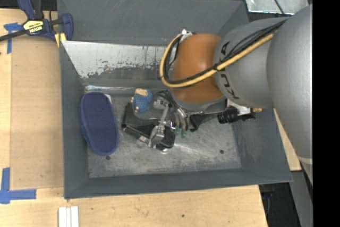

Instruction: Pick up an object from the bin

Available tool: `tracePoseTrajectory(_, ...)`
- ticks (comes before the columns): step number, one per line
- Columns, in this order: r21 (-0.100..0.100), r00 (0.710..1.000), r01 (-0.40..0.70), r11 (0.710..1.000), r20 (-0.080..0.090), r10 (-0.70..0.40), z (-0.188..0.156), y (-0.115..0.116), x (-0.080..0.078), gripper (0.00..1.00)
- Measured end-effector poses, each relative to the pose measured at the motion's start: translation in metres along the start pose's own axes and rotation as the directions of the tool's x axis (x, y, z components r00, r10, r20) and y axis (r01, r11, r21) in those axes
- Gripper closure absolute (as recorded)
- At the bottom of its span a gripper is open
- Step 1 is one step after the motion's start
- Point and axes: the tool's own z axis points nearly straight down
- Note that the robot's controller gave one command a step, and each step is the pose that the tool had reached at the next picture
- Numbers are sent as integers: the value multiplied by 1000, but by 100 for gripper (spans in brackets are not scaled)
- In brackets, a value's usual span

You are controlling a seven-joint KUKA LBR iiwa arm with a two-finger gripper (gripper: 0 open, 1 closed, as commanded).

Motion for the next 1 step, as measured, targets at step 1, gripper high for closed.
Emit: tracePoseTrajectory(1, 2, 984, -178, 984, -2, 178, 10, -8, 11, 0)
